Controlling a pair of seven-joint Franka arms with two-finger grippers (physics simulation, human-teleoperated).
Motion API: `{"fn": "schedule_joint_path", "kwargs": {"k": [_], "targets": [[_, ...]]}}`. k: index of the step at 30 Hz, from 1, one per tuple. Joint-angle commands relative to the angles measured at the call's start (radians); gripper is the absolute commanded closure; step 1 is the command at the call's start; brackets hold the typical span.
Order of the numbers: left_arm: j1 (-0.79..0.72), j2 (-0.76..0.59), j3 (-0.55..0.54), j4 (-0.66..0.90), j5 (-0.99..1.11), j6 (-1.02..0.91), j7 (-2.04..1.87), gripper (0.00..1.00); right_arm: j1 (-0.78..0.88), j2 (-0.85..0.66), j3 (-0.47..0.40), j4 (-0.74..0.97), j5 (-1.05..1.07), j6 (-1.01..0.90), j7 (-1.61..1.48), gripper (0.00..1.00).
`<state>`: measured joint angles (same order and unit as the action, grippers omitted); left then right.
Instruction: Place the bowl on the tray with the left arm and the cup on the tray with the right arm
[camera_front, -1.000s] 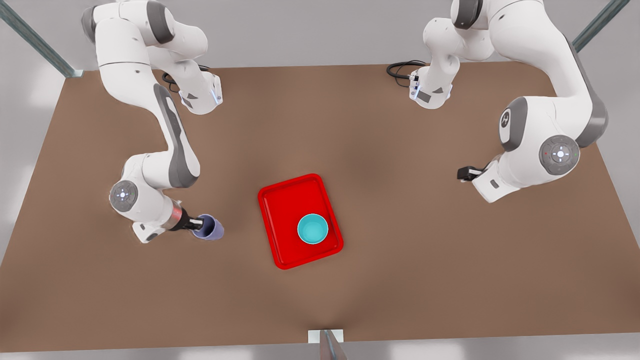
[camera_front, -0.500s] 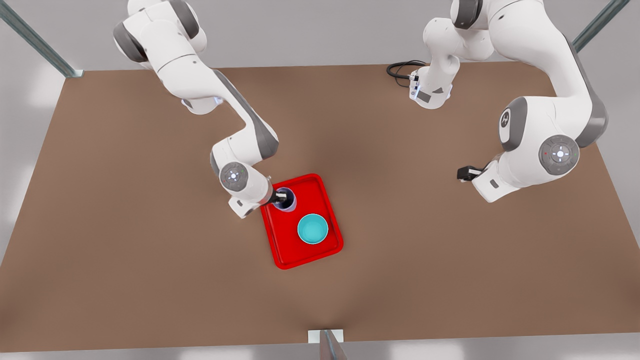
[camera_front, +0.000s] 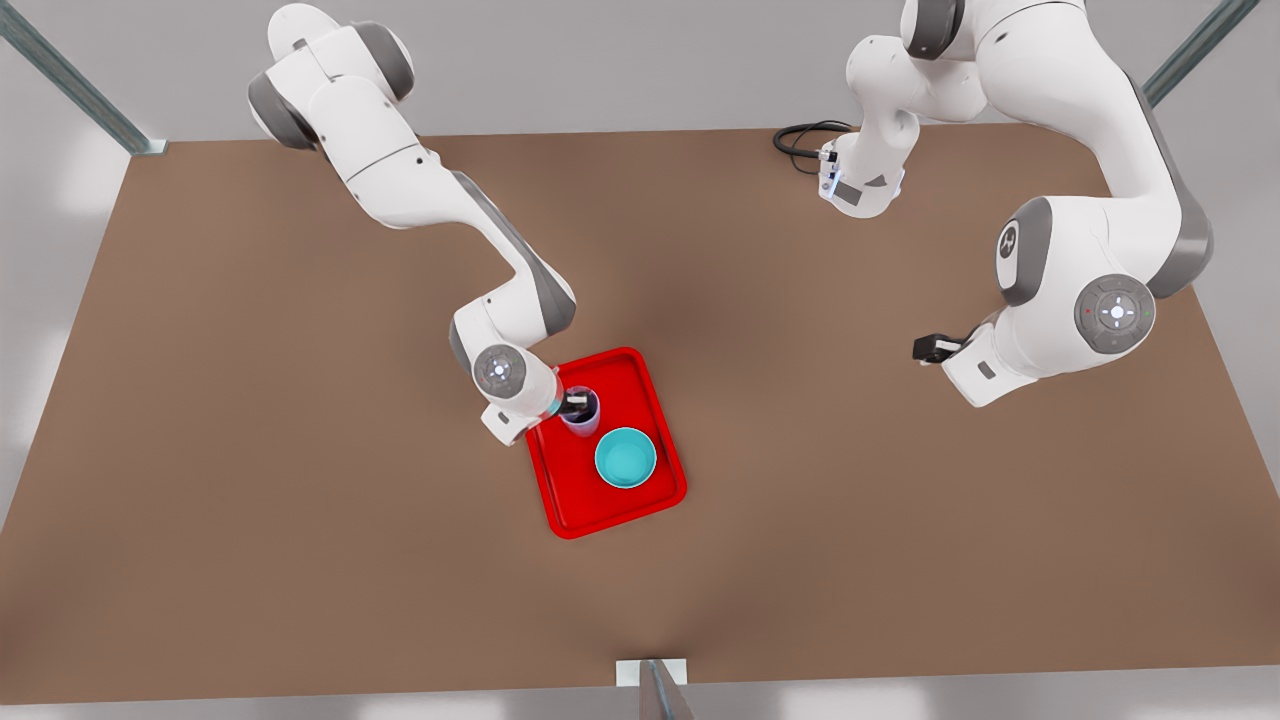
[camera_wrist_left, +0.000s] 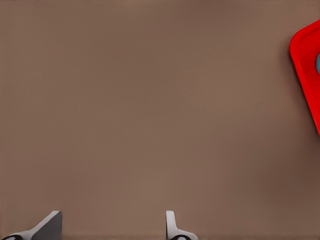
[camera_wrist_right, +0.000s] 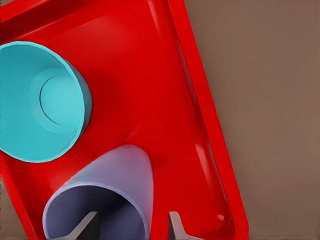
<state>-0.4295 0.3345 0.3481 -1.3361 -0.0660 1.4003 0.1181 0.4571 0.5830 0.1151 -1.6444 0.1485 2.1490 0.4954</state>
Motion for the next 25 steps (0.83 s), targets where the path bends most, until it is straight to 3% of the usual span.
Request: {"fn": "schedule_joint_path", "kwargs": {"k": [1,10,13,15,17,18,21,25], "targets": [[0.000,0.000,0.000,0.000,0.000,-0.001,0.000,0.00,0.000,0.000,0.000,0.000,0.000,0.000,-0.001,0.00],[0.000,-0.002,0.000,0.000,0.002,0.000,0.003,0.00,-0.014,-0.020,-0.008,0.006,0.000,-0.001,-0.015,0.00],[0.000,-0.002,0.000,0.000,0.000,-0.003,0.003,0.00,-0.173,-0.161,-0.018,0.011,0.000,-0.046,-0.047,0.00],[-0.003,0.005,-0.001,0.020,0.000,-0.003,-0.006,0.00,-0.294,-0.256,-0.020,0.009,-0.107,-0.090,-0.055,0.00],[-0.003,0.003,-0.001,0.026,-0.003,-0.011,-0.006,0.00,-0.342,-0.390,-0.101,0.008,-0.118,-0.254,-0.185,0.00],[-0.003,0.003,0.000,0.026,-0.003,-0.014,-0.006,0.00,-0.419,-0.454,-0.091,0.005,-0.116,-0.372,-0.207,0.00],[0.002,-0.009,-0.001,0.008,0.002,-0.004,-0.005,0.00,-0.528,-0.451,-0.095,0.158,-0.116,-0.656,-0.380,0.00],[0.002,-0.006,-0.001,0.008,0.003,-0.003,-0.003,0.00,-0.555,-0.445,-0.098,0.166,-0.116,-0.661,-0.466,0.00]]}}
